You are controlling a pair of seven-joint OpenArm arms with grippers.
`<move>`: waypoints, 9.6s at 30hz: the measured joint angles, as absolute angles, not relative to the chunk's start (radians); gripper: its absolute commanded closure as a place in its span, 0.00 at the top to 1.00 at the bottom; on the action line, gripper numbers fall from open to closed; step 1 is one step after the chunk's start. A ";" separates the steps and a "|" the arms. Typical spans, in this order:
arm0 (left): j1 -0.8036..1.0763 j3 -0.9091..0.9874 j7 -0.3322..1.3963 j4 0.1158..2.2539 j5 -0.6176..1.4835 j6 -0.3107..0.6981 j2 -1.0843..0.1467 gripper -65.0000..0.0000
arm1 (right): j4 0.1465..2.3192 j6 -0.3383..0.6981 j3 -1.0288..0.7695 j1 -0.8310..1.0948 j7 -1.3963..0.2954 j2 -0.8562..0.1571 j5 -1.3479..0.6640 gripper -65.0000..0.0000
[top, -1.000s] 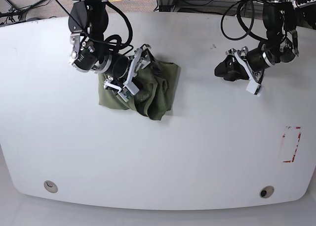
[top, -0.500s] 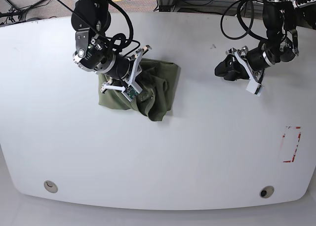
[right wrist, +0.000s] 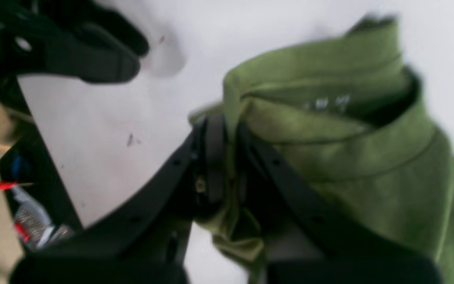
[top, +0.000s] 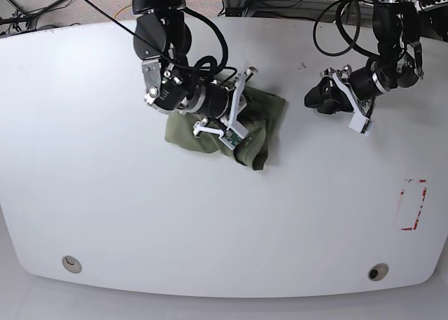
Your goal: Fold the T-shirt properly
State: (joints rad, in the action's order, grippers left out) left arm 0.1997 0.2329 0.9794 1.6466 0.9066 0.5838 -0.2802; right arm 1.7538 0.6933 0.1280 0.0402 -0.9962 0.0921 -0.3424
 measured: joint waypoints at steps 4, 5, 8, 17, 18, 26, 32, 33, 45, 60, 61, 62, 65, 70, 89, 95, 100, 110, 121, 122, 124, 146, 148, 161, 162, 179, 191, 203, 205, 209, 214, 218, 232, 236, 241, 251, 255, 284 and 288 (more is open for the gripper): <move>0.207 0.233 0.979 1.651 0.908 0.584 -0.280 0.36 | 1.669 0.692 0.138 0.017 -0.999 0.103 -0.345 0.50; 0.209 0.233 0.980 1.657 0.904 0.583 -0.280 0.36 | 1.666 0.692 0.138 0.015 -0.999 0.102 -0.345 0.59; 0.210 0.231 0.979 1.676 0.906 0.584 -0.280 0.36 | 1.692 0.692 0.136 0.016 -0.998 0.099 -0.345 0.77; 0.163 0.121 0.982 1.750 0.907 0.584 -0.299 0.36 | 1.947 0.697 0.017 0.067 -0.997 0.099 -0.367 0.78; 0.144 0.091 0.982 1.751 0.906 0.583 -0.300 0.36 | 1.950 0.697 -0.007 0.068 -0.999 0.096 -0.363 0.78; -0.003 -0.138 0.988 1.752 0.904 0.584 -0.319 0.36 | 1.943 0.696 -0.136 0.062 -1.006 0.040 -0.348 0.70; -0.080 -0.248 0.980 1.751 0.907 0.584 -0.309 0.36 | 1.792 0.697 -0.136 0.006 -0.997 -0.004 -0.355 0.27; -0.087 -0.260 0.980 1.751 0.907 0.584 -0.300 0.36 | 1.763 0.697 -0.136 -0.004 -0.997 -0.010 -0.357 0.24; -0.085 -0.351 0.918 1.622 0.642 0.585 -0.189 0.36 | 1.527 0.696 -0.132 -0.046 -0.896 -0.051 -0.354 0.19; -0.098 -0.323 0.727 1.410 0.619 0.591 -0.450 0.36 | 1.424 0.697 -0.128 -0.042 -0.771 -0.089 -0.368 0.19; -0.107 -0.323 0.724 1.403 0.612 0.592 -0.467 0.36 | 1.424 0.697 -0.128 -0.043 -0.770 -0.091 -0.367 0.19; -0.119 -0.322 0.723 1.403 0.601 0.591 -0.487 0.36 | 1.428 0.696 -0.130 -0.041 -0.770 -0.093 -0.369 0.20; -0.133 -0.266 0.723 1.440 0.637 0.585 -0.525 0.36 | 1.473 0.695 -0.130 -0.035 -0.788 -0.091 -0.364 0.20; -0.119 -0.169 0.768 1.590 0.755 0.583 -0.530 0.36 | 1.612 0.694 -0.134 -0.027 -0.881 -0.072 -0.353 0.20; -0.059 -0.244 0.836 1.546 0.447 0.584 -0.154 0.36 | 1.705 0.697 -0.125 0.046 -0.907 -0.073 -0.353 0.19; -0.086 -0.229 0.791 1.443 0.413 0.599 -0.154 0.36 | 1.552 0.693 -0.127 0.045 -0.791 -0.120 -0.349 0.19; -0.174 -0.205 0.758 1.325 0.424 0.610 -0.172 0.36 | 1.530 0.693 -0.125 0.059 -0.760 -0.127 -0.366 0.19; -0.286 -0.199 0.799 1.308 0.383 0.587 -0.229 0.36 | 1.628 0.688 0.133 0.117 -0.770 -0.118 -0.345 0.19; -0.189 -0.142 0.826 1.667 0.472 0.579 -0.313 0.36 | 1.681 0.651 0.240 0.065 -0.768 -0.067 -0.424 0.19; -0.166 -0.143 0.826 1.679 0.472 0.579 -0.309 0.36 | 1.684 0.651 0.230 0.065 -0.767 -0.073 -0.450 0.19; -0.122 -0.149 0.833 1.689 0.472 0.558 -0.290 0.37 | 1.683 0.654 0.186 0.064 -0.778 -0.078 -0.486 0.19; 0.035 -0.157 0.450 1.420 0.170 0.343 -0.096 0.69 | 1.675 0.647 -0.045 0.083 -0.786 -0.282 -0.759 0.19; 0.028 -0.094 0.447 1.401 0.170 0.352 -0.098 0.69 | 1.674 0.648 -0.059 0.088 -0.786 -0.280 -0.755 0.19; 0.079 0.455 0.652 1.351 0.162 0.677 -0.338 0.68 | 1.770 0.647 -0.071 0.123 -0.780 -0.289 -0.749 0.19; 0.081 0.472 0.655 1.335 0.162 0.696 -0.362 0.68 | 1.778 0.648 -0.070 0.125 -0.781 -0.288 -0.749 0.19; 0.107 0.741 0.685 1.114 0.099 0.698 -0.582 0.68 | 1.830 0.688 -0.071 0.184 -0.785 -0.291 -0.744 0.19; 0.106 0.752 0.803 1.707 0.089 0.701 -0.379 0.57 | 1.830 0.691 -0.159 0.187 -0.771 -0.274 -0.537 0.19; 0.215 0.561 0.399 1.861 -0.034 0.595 -0.054 0.56 | 1.653 0.699 -0.345 0.195 -0.226 -0.152 -0.030 0.19; 0.265 0.503 0.286 1.850 -0.029 0.507 -0.027 0.56 | 1.584 0.702 -0.371 0.207 -0.120 -0.152 -0.001 0.19; 0.353 0.406 0.115 1.810 -0.029 0.358 -0.008 0.56 | 1.485 0.701 -0.442 0.251 0.009 -0.153 0.004 0.19; 0.529 0.330 -0.008 1.821 -0.031 0.325 0.024 0.56 | 1.479 0.686 -0.473 0.384 0.055 -0.157 -0.027 0.19; 0.717 0.302 -0.075 1.863 -0.030 0.325 0.110 0.56 | 1.490 0.691 -0.479 0.542 0.107 -0.151 -0.134 0.19; 1.150 0.300 -0.125 1.808 -0.023 0.329 0.132 0.56 | 1.552 0.688 -0.477 0.963 0.121 -0.084 -0.288 0.19; 1.126 0.296 -0.127 1.646 -0.022 0.329 0.098 0.56 | 1.489 0.688 -0.476 0.992 0.134 -0.048 -0.257 0.19; 0.986 0.300 -0.117 1.366 -0.025 0.314 0.051 0.56 | 1.348 0.685 -0.413 0.977 0.126 -0.046 -0.184 0.19; 0.661 0.298 -0.150 0.831 -0.021 0.319 -0.032 0.56 | 0.974 0.679 -0.398 0.712 0.134 -0.058 -0.043 0.19; 0.551 0.299 -0.139 0.659 -0.026 0.318 -0.058 0.56 | 0.815 0.649 -0.392 0.611 0.138 -0.084 -0.008 0.19; 0.094 0.032 -0.148 0.054 -0.015 0.101 -0.096 0.56 | 0.298 0.232 -0.025 0.216 0.146 -0.155 -0.006 0.20; 0.098 0.032 -0.147 0.053 -0.015 0.101 -0.095 0.56 | 0.297 0.233 -0.025 0.221 0.146 -0.155 -0.006 0.20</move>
